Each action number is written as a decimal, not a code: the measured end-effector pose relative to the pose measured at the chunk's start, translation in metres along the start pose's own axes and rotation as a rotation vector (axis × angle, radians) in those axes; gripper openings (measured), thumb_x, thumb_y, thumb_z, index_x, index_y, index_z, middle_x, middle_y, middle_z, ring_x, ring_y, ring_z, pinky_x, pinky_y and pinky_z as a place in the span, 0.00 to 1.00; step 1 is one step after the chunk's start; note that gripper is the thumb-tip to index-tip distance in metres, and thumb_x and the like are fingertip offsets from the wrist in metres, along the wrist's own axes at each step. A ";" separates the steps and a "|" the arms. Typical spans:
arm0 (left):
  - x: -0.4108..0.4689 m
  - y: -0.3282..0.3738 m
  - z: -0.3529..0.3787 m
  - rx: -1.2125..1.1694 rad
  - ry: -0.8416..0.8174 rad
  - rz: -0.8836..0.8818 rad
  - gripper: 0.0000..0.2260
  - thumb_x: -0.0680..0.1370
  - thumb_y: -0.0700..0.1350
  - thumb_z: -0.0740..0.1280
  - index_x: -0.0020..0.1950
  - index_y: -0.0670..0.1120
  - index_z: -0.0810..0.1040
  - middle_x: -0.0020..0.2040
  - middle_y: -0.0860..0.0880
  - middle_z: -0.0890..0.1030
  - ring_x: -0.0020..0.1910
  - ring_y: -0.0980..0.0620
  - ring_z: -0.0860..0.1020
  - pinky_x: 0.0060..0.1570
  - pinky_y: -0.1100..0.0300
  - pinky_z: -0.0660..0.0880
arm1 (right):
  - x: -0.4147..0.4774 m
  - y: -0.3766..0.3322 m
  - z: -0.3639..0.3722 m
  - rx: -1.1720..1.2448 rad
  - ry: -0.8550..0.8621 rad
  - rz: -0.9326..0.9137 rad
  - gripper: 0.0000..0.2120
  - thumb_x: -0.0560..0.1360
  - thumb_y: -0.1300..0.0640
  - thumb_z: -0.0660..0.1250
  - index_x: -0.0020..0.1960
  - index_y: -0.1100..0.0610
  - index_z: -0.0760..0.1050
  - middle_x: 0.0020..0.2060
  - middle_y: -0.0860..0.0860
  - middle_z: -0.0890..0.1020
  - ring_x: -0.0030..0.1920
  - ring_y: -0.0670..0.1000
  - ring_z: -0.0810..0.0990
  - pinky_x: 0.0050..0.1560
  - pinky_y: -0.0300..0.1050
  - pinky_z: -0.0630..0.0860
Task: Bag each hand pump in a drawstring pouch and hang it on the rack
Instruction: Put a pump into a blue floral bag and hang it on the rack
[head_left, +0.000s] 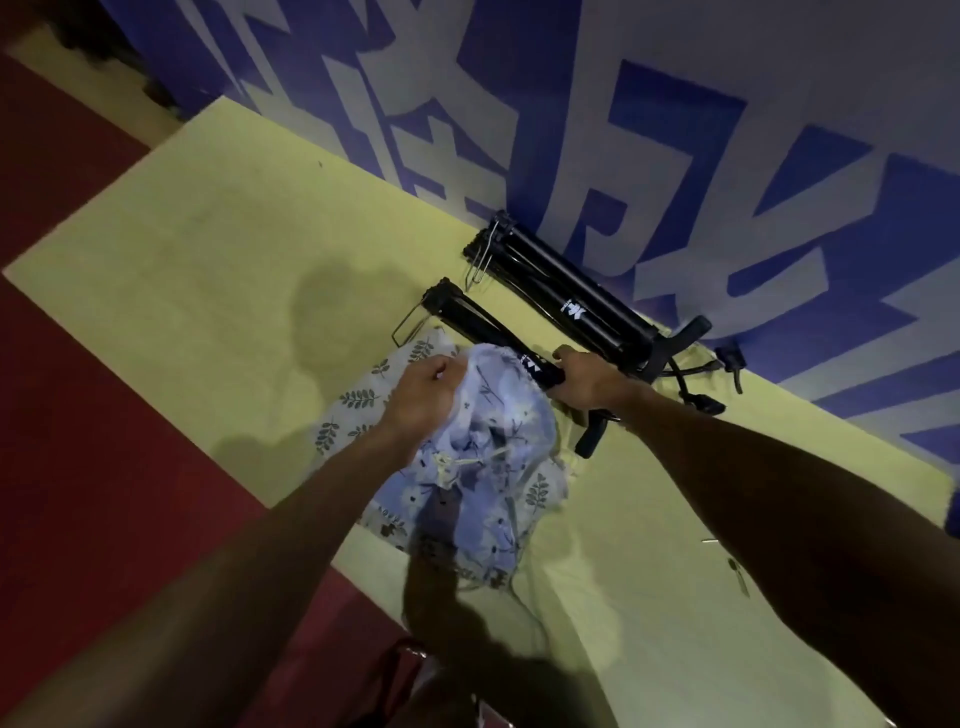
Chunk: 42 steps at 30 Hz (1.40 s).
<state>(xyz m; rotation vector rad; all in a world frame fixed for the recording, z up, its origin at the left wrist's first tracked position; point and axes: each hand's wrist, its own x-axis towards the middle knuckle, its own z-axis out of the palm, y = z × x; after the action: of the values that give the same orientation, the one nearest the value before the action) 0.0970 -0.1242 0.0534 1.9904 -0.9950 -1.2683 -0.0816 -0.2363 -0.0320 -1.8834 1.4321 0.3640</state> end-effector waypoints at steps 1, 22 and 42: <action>0.001 -0.002 0.000 -0.036 0.012 -0.020 0.14 0.81 0.51 0.57 0.38 0.47 0.66 0.32 0.51 0.62 0.30 0.53 0.61 0.35 0.58 0.62 | 0.004 0.000 0.006 -0.006 -0.024 0.003 0.27 0.74 0.51 0.68 0.66 0.63 0.64 0.59 0.61 0.77 0.57 0.61 0.78 0.49 0.48 0.75; -0.040 0.050 -0.038 -0.453 0.107 -0.062 0.16 0.82 0.41 0.54 0.67 0.39 0.70 0.38 0.49 0.73 0.34 0.51 0.72 0.43 0.57 0.72 | -0.159 0.021 -0.078 0.460 0.463 -0.172 0.24 0.71 0.64 0.72 0.65 0.56 0.70 0.51 0.51 0.77 0.52 0.54 0.77 0.50 0.45 0.73; -0.081 0.053 0.033 -0.091 -0.094 0.146 0.09 0.82 0.43 0.57 0.55 0.41 0.75 0.49 0.43 0.75 0.43 0.50 0.74 0.52 0.54 0.70 | -0.197 0.061 -0.041 0.898 0.494 0.067 0.09 0.70 0.62 0.73 0.46 0.62 0.74 0.30 0.54 0.76 0.26 0.52 0.74 0.25 0.42 0.71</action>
<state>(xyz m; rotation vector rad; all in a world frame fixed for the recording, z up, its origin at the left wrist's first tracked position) 0.0299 -0.0897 0.1218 1.7702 -1.0871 -1.3125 -0.2129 -0.1310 0.0944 -1.2035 1.5876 -0.6714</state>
